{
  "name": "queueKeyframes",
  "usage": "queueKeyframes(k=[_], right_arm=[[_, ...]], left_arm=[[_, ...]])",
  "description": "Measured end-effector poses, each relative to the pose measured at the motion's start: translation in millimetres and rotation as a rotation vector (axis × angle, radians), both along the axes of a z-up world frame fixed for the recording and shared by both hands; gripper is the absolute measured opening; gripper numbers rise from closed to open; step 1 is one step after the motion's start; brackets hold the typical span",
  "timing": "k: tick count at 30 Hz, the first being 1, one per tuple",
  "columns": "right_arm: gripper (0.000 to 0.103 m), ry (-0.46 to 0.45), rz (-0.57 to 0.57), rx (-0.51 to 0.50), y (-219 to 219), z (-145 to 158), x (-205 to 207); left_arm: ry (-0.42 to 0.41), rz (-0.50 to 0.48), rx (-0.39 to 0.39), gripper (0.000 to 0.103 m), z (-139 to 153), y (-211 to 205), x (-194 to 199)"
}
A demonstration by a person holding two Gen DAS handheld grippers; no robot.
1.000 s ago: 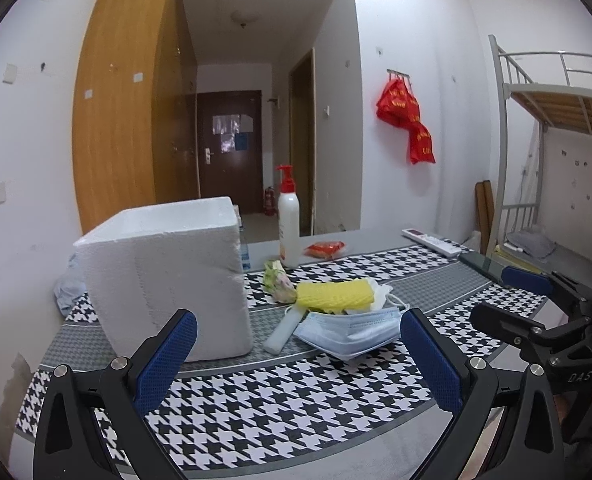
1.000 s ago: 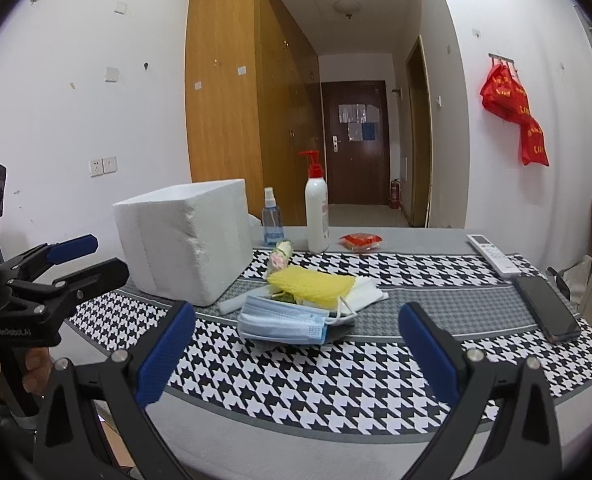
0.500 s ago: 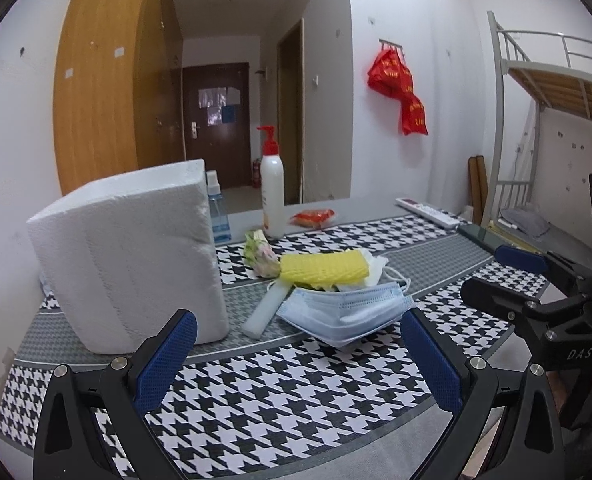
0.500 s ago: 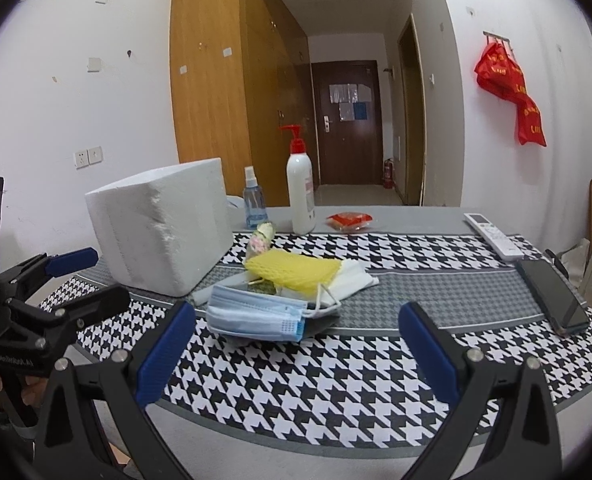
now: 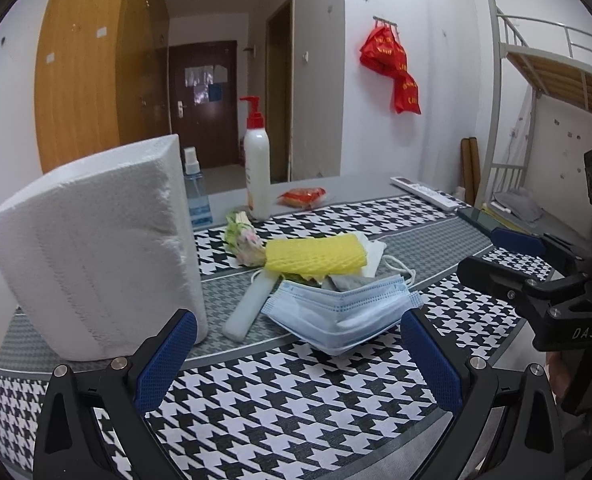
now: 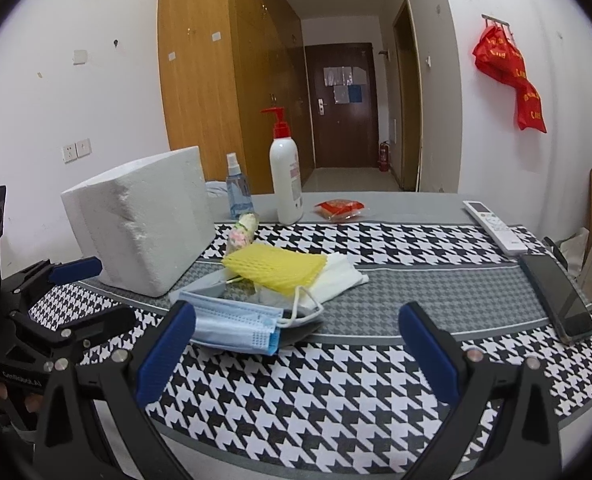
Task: Organize soft objects
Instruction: 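Move the left tool to the blue mask and close on it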
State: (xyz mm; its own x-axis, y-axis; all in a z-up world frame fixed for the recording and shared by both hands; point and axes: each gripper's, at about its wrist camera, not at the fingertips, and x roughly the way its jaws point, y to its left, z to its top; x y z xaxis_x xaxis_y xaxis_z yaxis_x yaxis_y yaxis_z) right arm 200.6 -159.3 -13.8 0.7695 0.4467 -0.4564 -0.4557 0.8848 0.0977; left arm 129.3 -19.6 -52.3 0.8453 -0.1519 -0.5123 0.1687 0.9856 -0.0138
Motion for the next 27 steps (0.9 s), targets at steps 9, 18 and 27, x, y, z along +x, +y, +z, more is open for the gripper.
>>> queueKeyframes(k=[9,18,27], right_arm=[[0.103,0.032,0.012,-0.005,-2.7,-4.7,15.5],[0.103,0.067,0.014,-0.005,-3.3,-12.9,35.3],[0.103,0.088,0.007,-0.001,-8.4,-16.9,45.6]], left_arm=[[0.058,-0.016,-0.004,0.102,-7.9,-7.6,16.9],[0.143,-0.025,-0.001,0.092,-19.8,-13.7,35.3],[0.176,-0.044,0.017,0.082,-26.7,-24.3,46.5]])
